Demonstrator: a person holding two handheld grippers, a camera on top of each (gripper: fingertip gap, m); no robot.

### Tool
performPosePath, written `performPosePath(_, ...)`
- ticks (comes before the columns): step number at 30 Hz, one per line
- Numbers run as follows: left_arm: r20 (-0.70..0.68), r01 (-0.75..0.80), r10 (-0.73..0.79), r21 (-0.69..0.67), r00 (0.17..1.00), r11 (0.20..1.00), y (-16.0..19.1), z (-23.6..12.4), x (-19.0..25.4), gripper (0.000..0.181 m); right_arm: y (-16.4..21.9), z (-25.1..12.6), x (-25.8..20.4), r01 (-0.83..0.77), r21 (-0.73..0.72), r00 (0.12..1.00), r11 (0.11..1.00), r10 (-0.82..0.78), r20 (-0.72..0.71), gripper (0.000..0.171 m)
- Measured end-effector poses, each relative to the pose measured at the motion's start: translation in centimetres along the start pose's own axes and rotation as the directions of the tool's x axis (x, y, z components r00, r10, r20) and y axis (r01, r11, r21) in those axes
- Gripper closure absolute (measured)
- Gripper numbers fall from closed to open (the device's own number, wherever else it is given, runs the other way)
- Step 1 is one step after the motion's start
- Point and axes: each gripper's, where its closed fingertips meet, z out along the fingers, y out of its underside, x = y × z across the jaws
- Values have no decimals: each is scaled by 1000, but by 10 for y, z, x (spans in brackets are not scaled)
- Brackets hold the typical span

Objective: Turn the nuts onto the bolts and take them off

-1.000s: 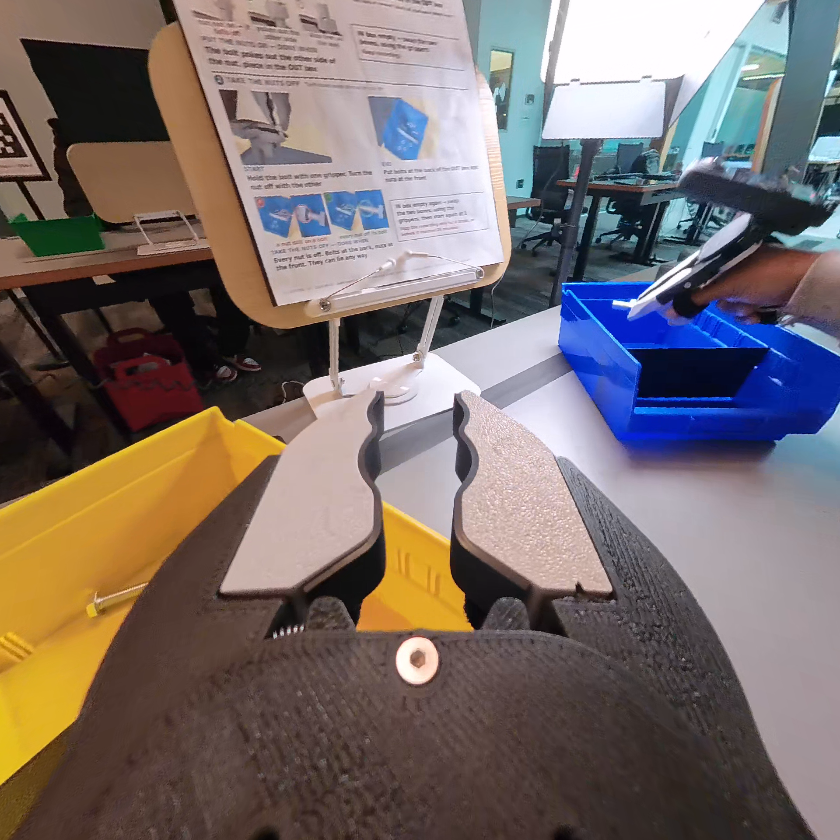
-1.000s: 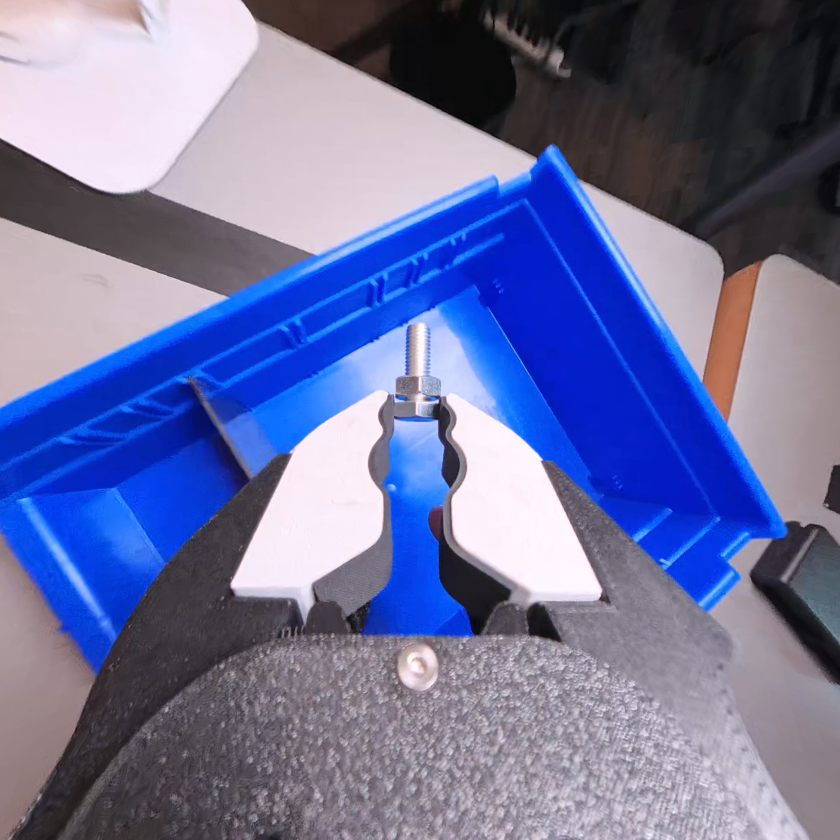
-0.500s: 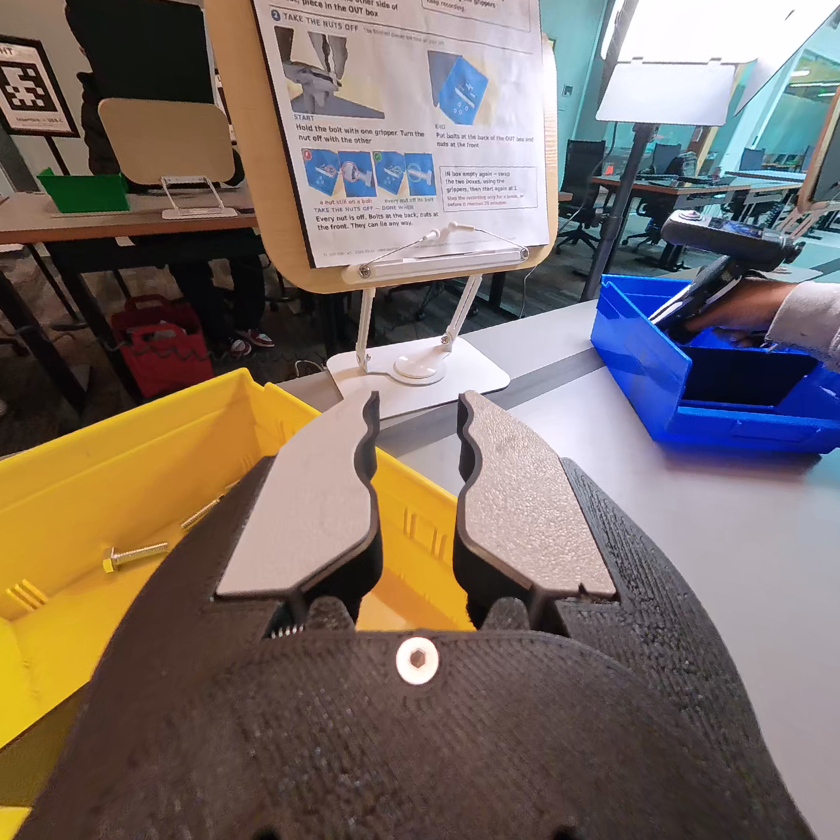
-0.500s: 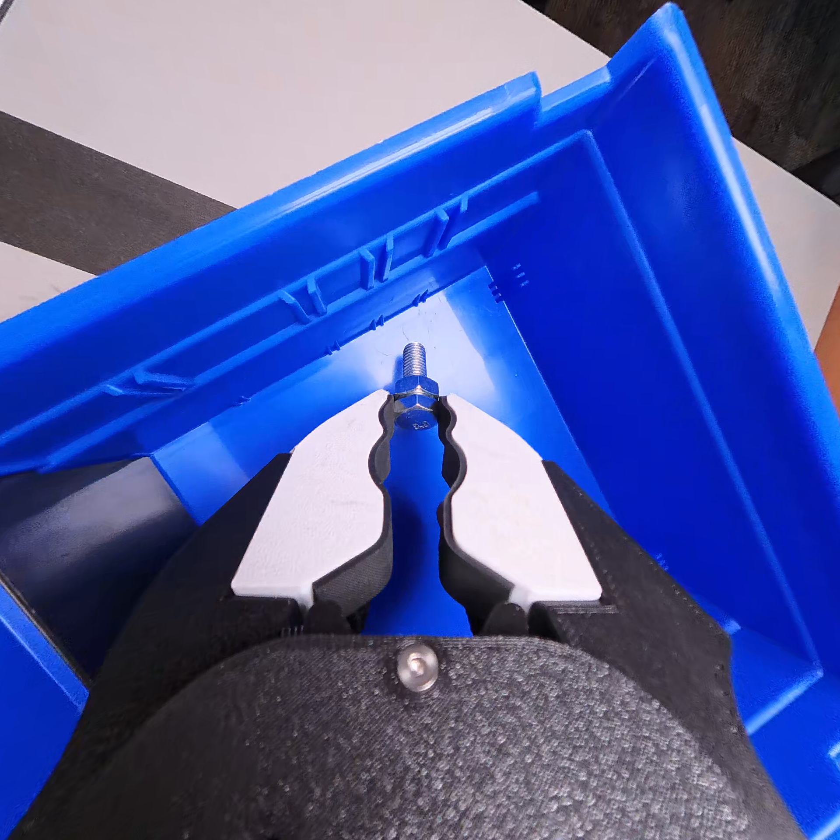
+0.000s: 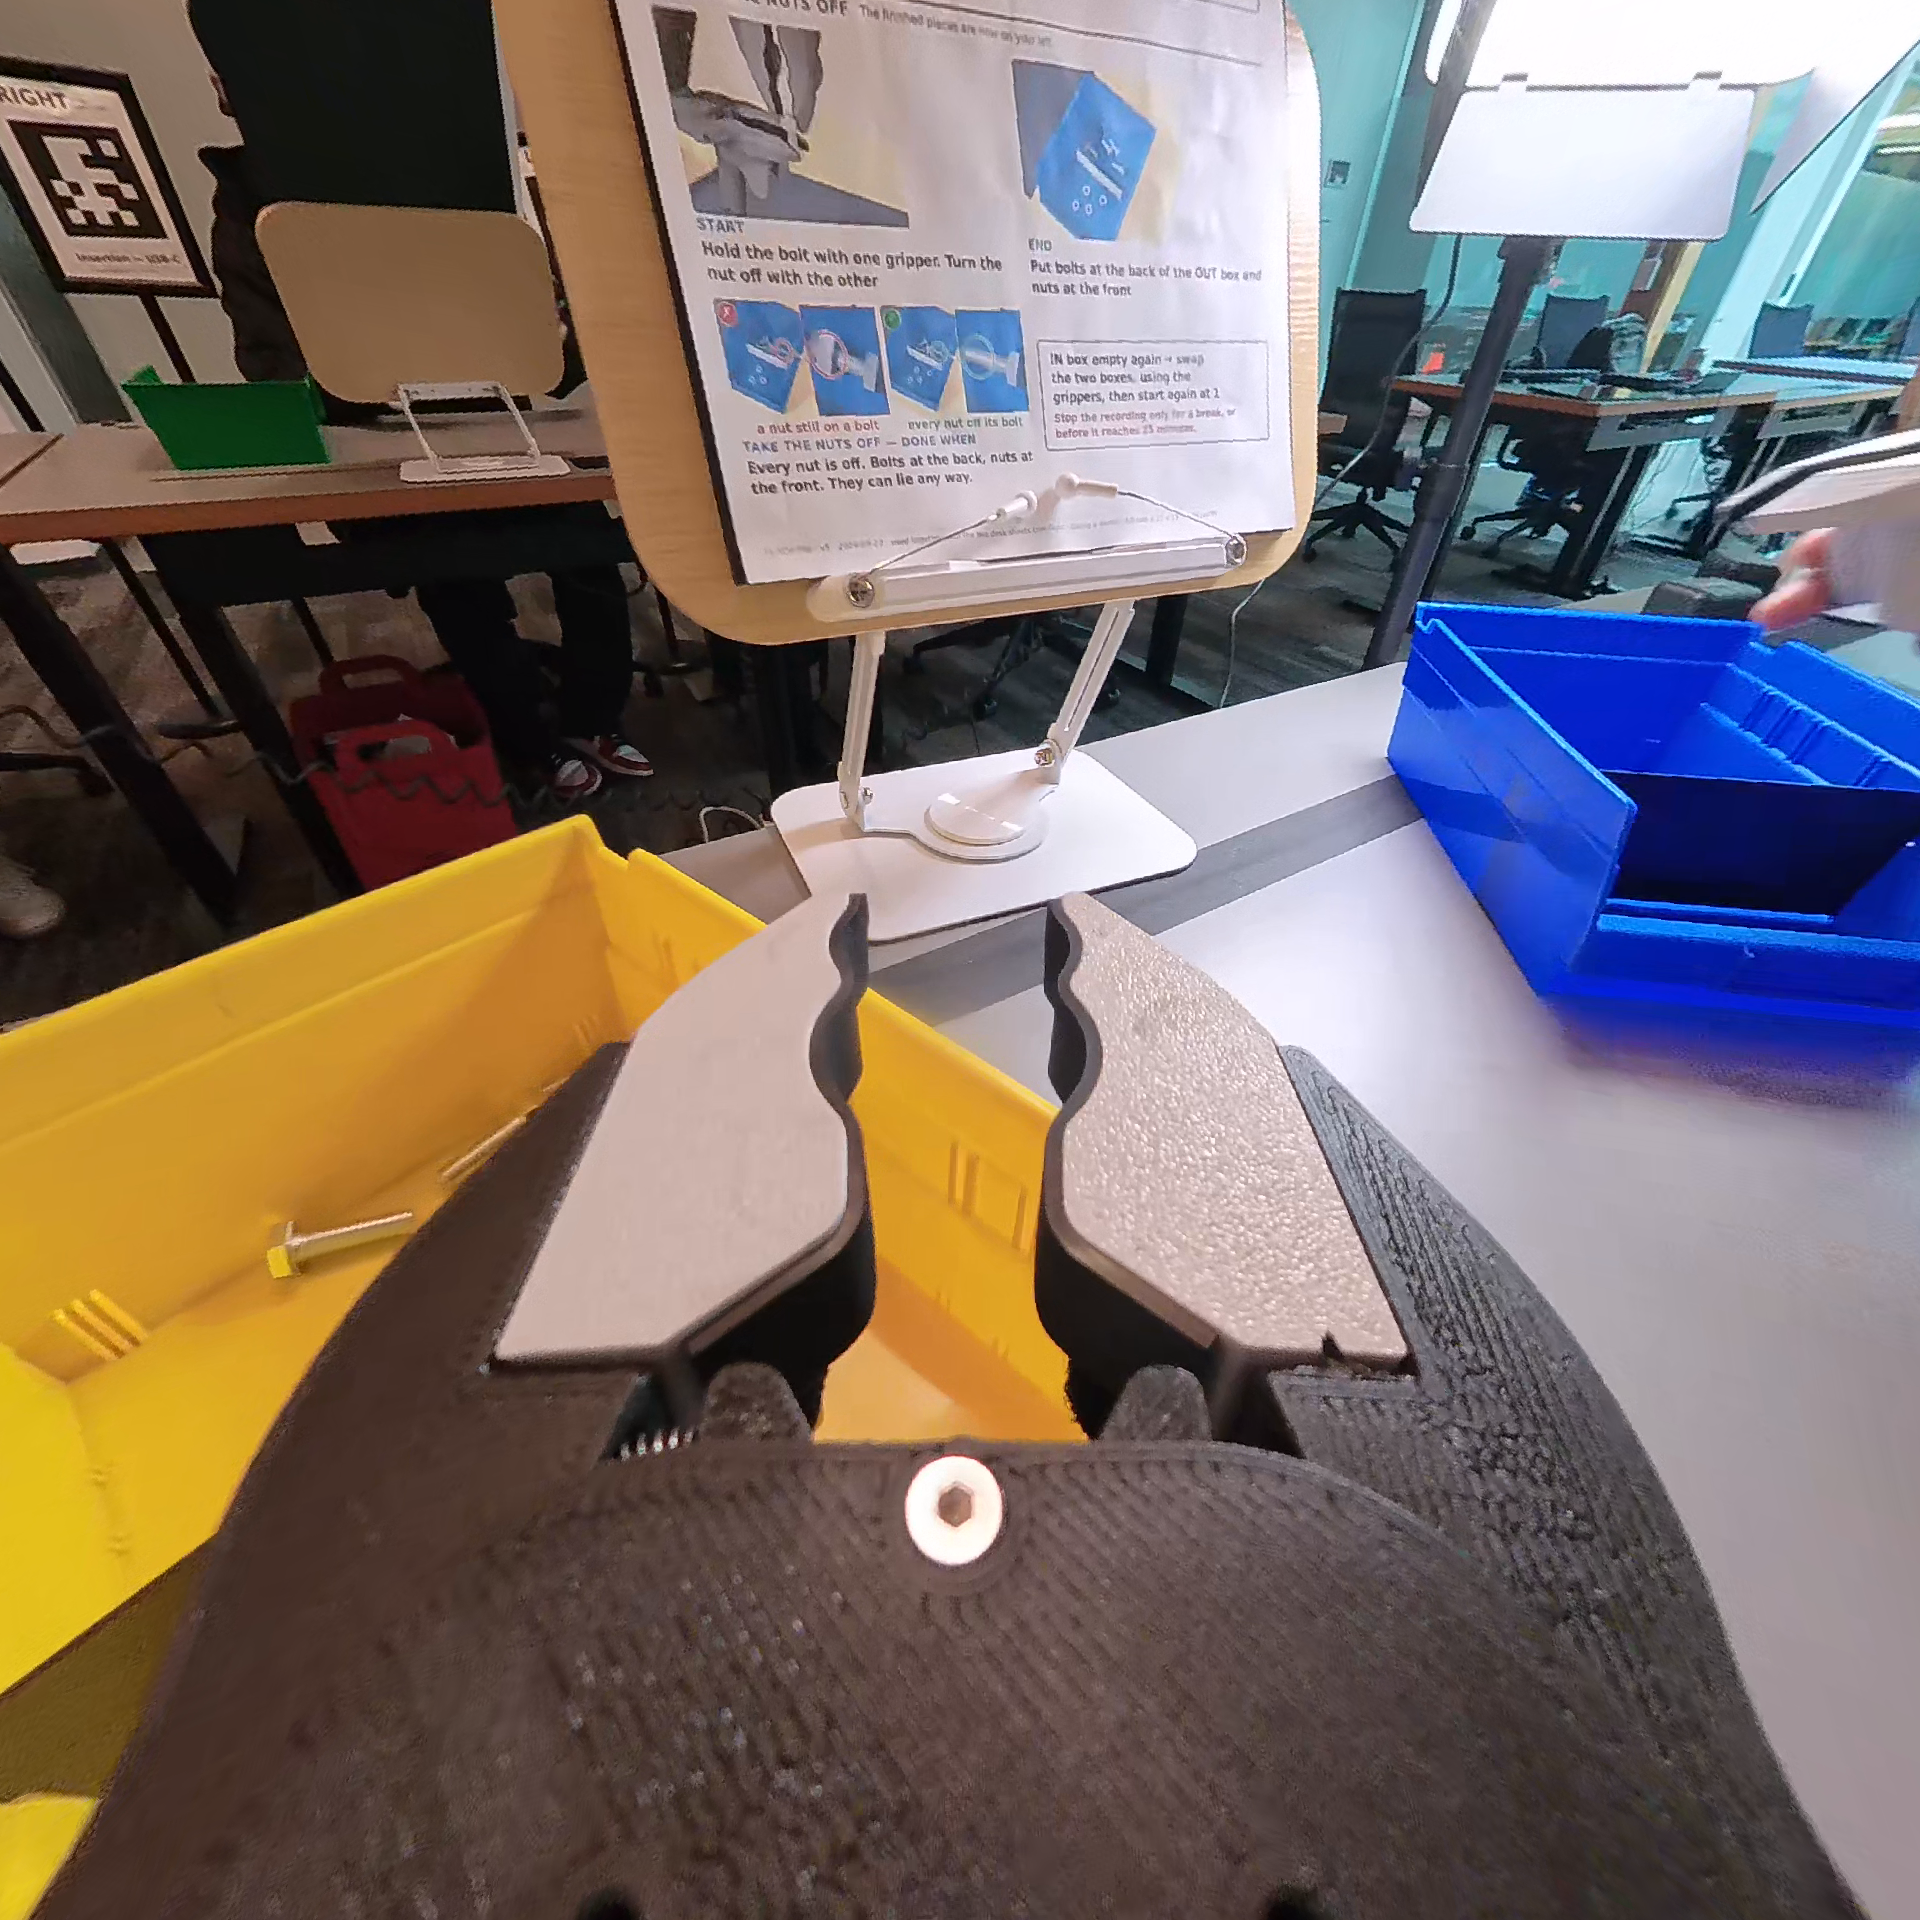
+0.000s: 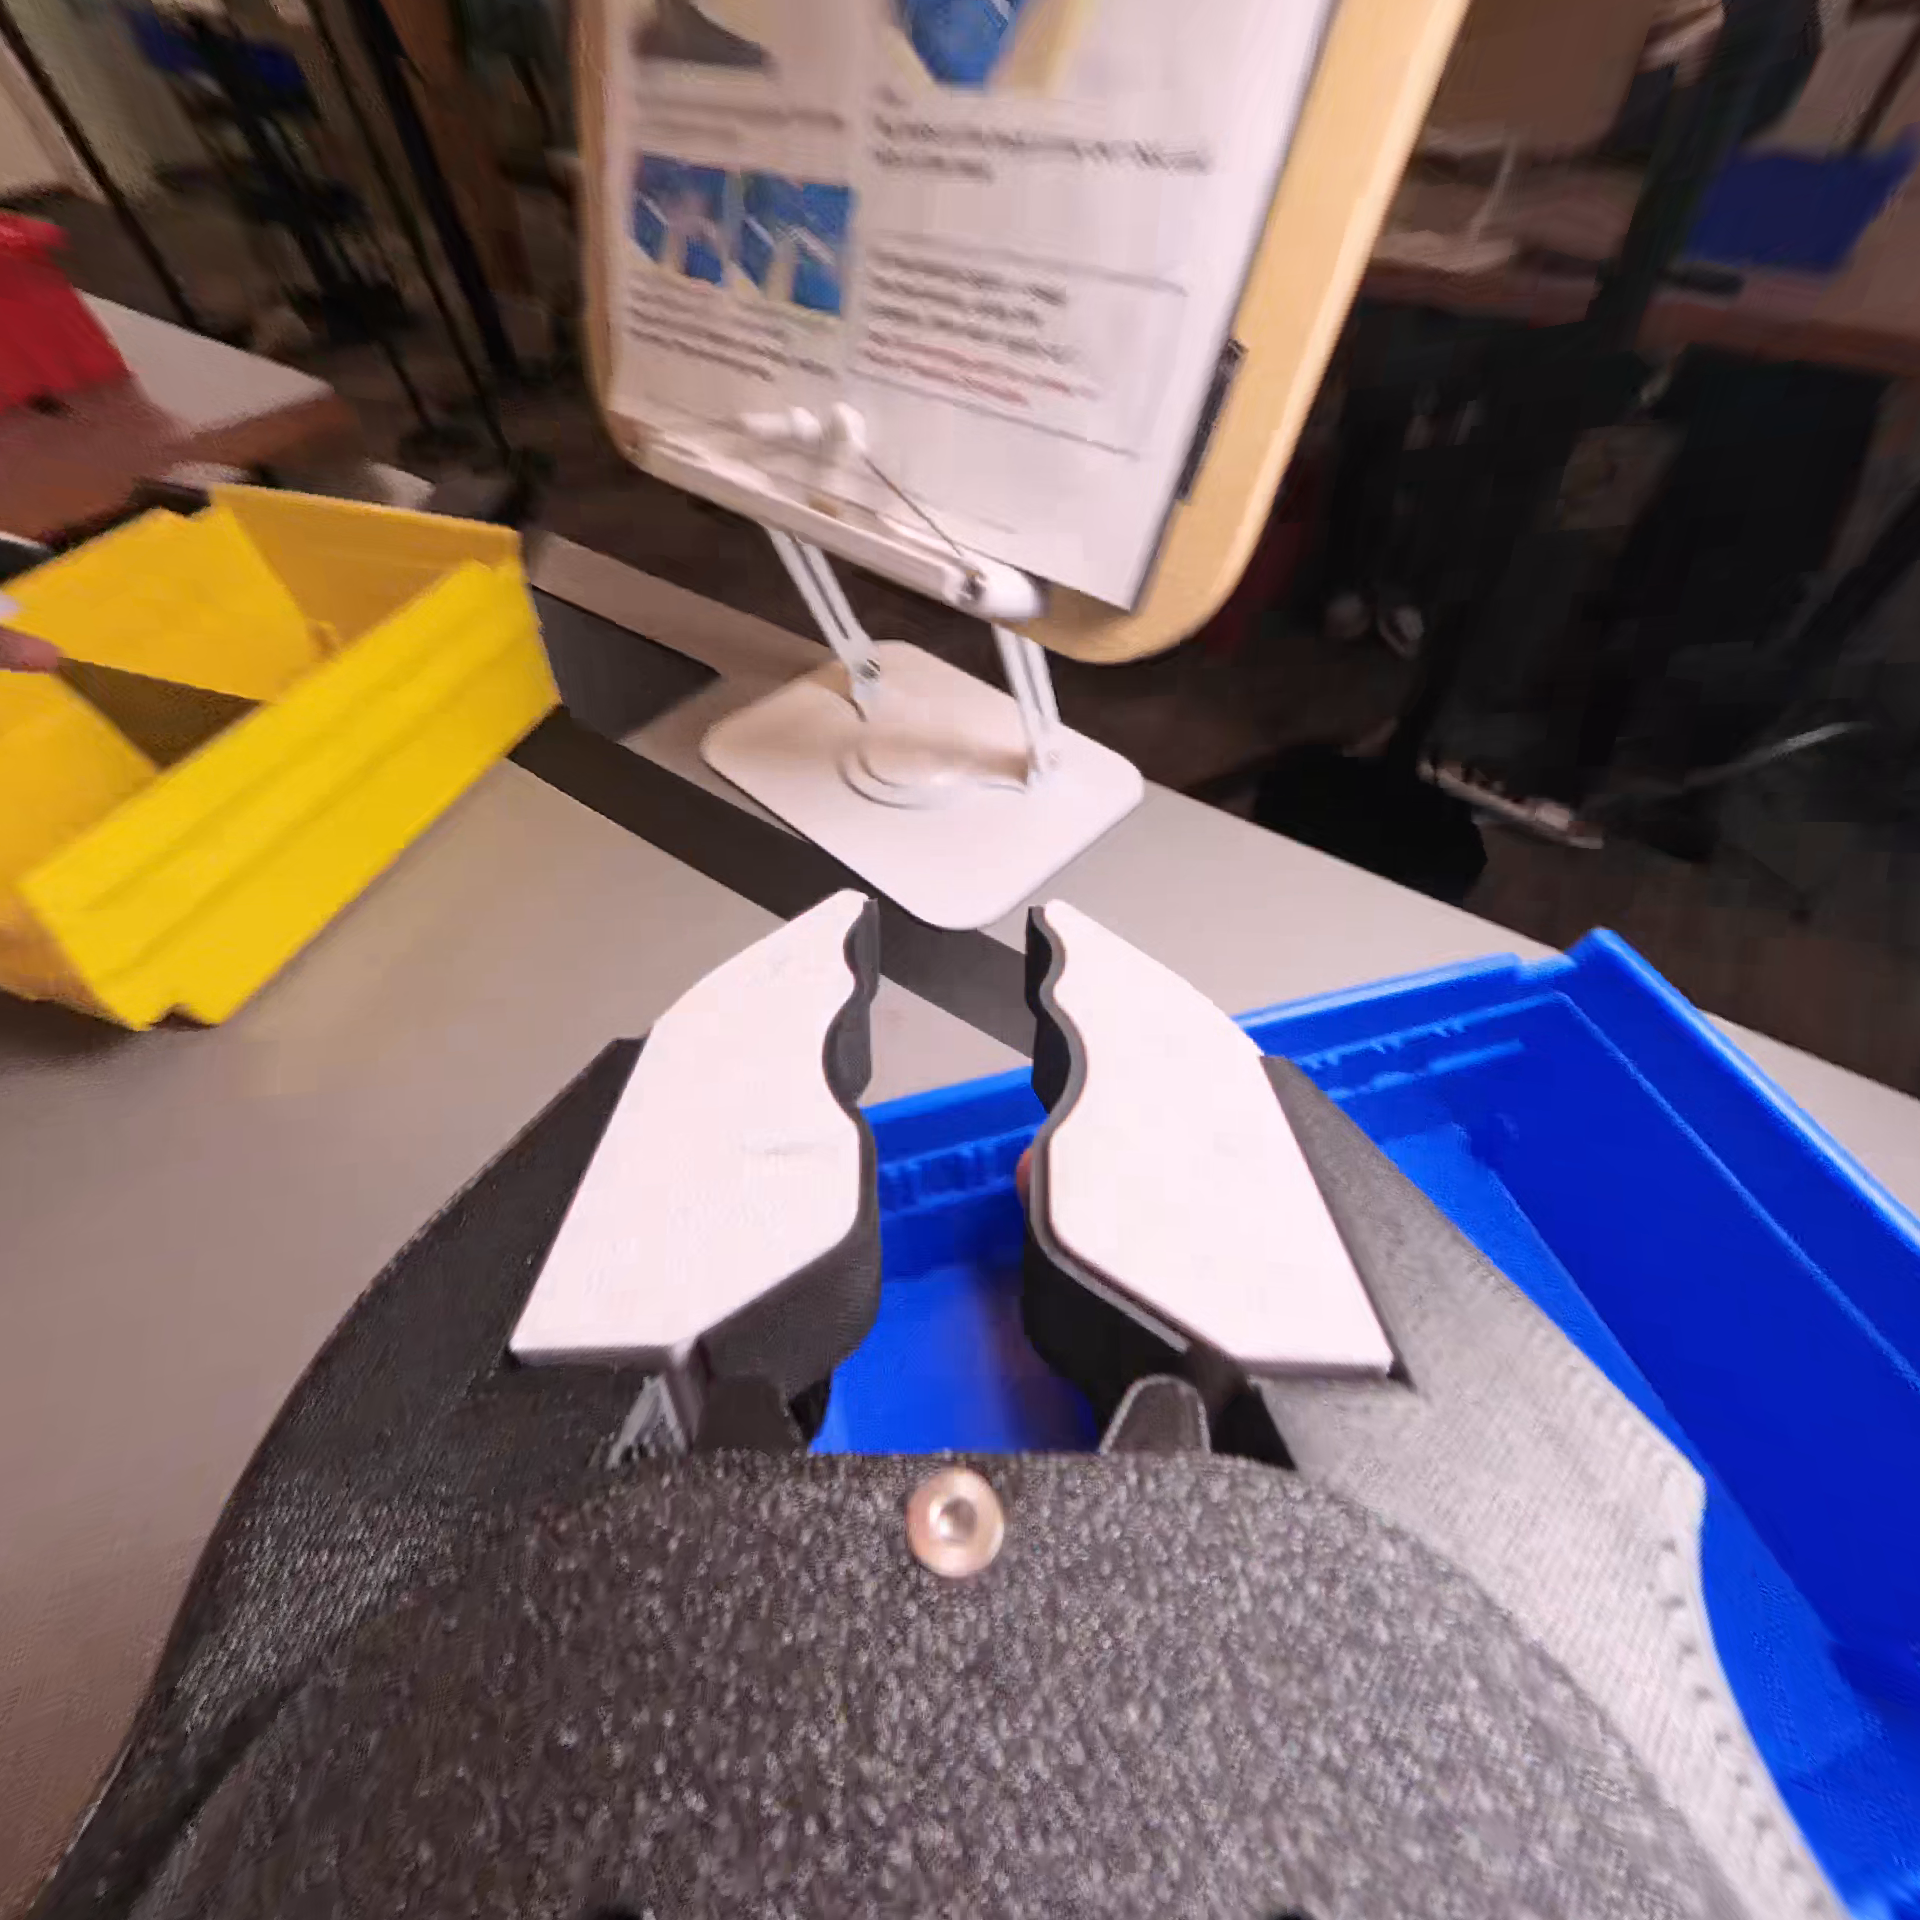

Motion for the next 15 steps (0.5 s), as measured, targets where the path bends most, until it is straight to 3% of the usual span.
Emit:
performPosePath(4, 27, 6, -7, 14, 1000, 1000, -7, -8, -10, 150, -8, -34, -88, -23, 197, 995, 980, 4, 97, 142)
performPosePath(7, 38, 23, -24, 22, 999, 1000, -13, -16, -18, 147, 21, -39, -139, -36, 233, 991, 972, 5, 132, 141)
performPosePath(9, 46, 9, -10, 38, 999, 999, -19, -21, -22, 148, 47, -33, -156, -9, 236, 994, 972, -17, 110, 142)
performPosePath(11, 62, -29, 25, 54, 998, 998, -23, -26, -27, 162, 68, -23, -167, 22, 196, 991, 980, -47, 126, 143)
performPosePath(13, 60, -37, 32, 78, 998, 996, -30, -31, -30, 181, 76, -18, -171, 68, 184, 987, 980, -93, 130, 147)
performPosePath(15, 39, -22, 18, 117, 999, 993, -41, -37, -32, 181, 74, -17, -175, 58, 212, 982, 976, -94, 162, 155)
